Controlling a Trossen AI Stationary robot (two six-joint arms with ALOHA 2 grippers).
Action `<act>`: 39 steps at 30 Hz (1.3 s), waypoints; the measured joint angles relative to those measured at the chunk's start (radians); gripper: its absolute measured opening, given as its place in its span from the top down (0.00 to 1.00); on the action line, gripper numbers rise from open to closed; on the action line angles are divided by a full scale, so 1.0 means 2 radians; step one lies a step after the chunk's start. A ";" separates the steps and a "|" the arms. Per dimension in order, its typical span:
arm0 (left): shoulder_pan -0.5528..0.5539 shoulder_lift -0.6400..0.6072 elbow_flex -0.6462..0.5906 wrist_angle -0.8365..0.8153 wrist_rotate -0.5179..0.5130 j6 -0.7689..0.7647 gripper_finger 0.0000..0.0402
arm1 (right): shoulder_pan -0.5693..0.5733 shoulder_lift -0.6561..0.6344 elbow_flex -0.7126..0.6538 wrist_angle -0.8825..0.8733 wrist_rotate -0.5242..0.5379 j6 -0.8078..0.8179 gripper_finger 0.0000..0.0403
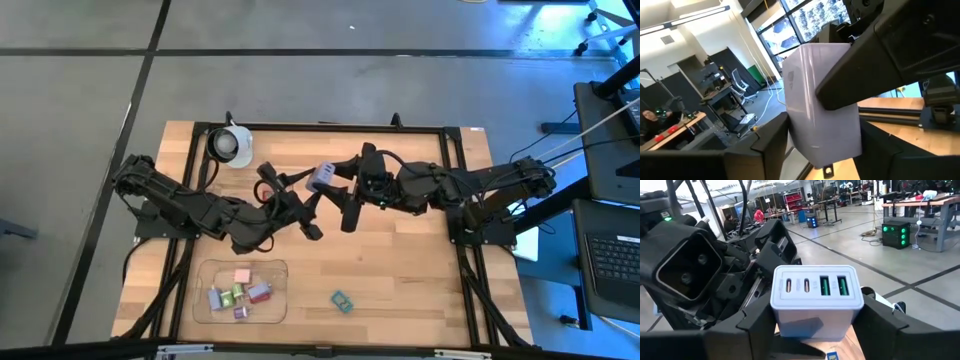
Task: Pick & Place Office items
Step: Put the light blue charger adapter into the bottom transparent bin
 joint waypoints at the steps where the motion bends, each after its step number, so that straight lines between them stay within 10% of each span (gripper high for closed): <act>1: 0.000 0.000 0.000 0.000 -0.002 0.001 0.55 | 0.000 0.000 0.000 0.000 0.000 0.003 0.43; 39: 0.000 -0.001 0.000 0.000 -0.001 0.021 0.68 | 0.000 0.000 0.000 -0.005 -0.009 0.050 0.22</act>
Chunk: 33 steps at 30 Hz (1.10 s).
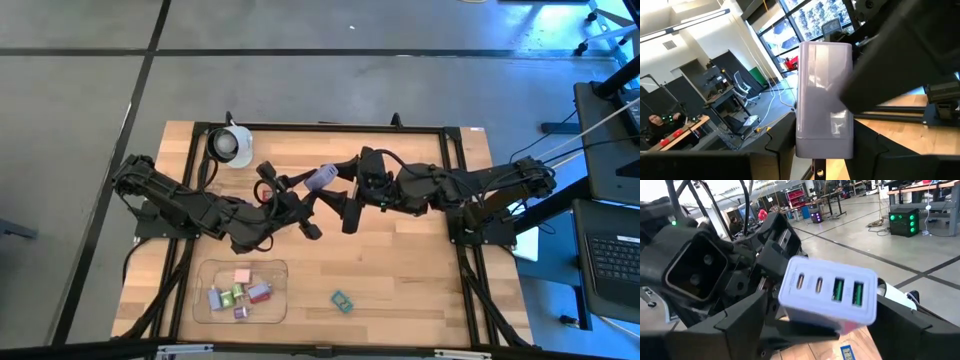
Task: Pick & Place Office items
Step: Put the light blue charger adapter into the bottom transparent bin
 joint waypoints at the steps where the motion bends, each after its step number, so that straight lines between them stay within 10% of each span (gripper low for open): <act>1: 0.000 0.000 0.000 0.000 0.000 0.000 0.68 | 0.000 0.000 0.000 -0.003 0.000 0.000 0.20; 15: 0.000 0.000 0.000 -0.001 -0.002 -0.004 0.68 | -0.007 -0.057 0.000 -0.170 -0.006 0.021 0.10; 21: 0.000 0.000 0.000 -0.076 0.019 -0.151 0.68 | -0.003 -0.105 0.000 -0.282 -0.054 0.057 0.10; 33: 0.015 0.000 0.000 -0.341 0.362 -0.557 0.68 | 0.018 -0.110 0.000 -0.357 -0.025 0.110 0.10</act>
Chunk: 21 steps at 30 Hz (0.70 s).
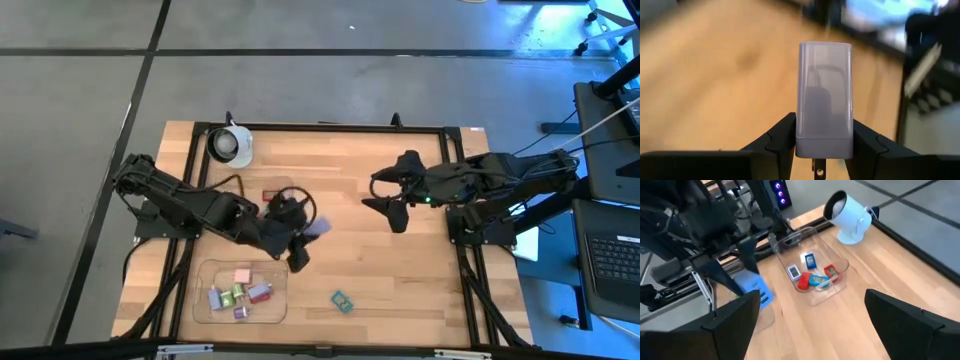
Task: Pick & Place Office items
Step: Put the light blue charger adapter into the bottom transparent bin
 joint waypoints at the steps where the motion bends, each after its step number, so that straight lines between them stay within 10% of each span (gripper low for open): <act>1: -0.003 0.000 0.000 -0.028 0.023 -0.026 0.68 | 0.000 0.003 0.000 -0.001 0.000 0.006 0.10; 10: -0.093 0.000 0.000 -0.231 0.109 -0.230 0.68 | 0.023 0.044 0.000 -0.005 0.000 0.043 0.10; 21: -0.202 0.003 -0.094 -0.222 0.195 -0.429 0.68 | 0.045 0.085 0.000 -0.004 0.001 0.070 0.10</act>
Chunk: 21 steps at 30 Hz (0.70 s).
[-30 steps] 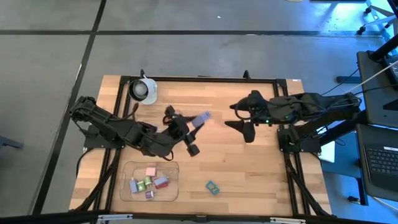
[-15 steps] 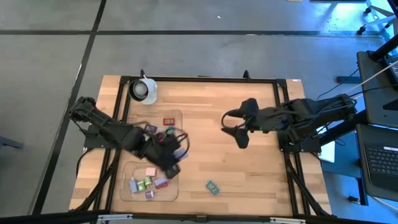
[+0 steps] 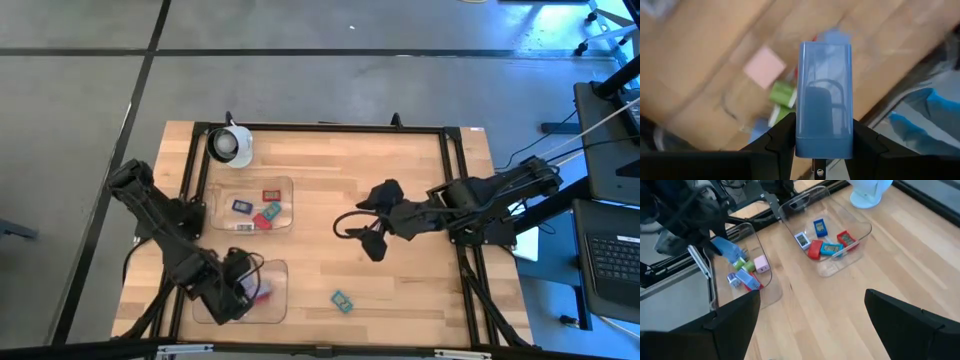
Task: Pick & Place Office items
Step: Put the light blue charger adapter into the bottom transparent bin
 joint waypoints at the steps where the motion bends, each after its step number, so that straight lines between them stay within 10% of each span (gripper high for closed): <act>1: -0.007 0.000 -0.016 0.013 0.006 -0.018 0.68 | 0.000 0.003 0.000 0.001 0.000 0.003 0.10; 21: -0.033 0.001 -0.177 0.179 0.008 -0.102 0.68 | 0.007 0.065 0.000 0.009 -0.002 0.082 0.10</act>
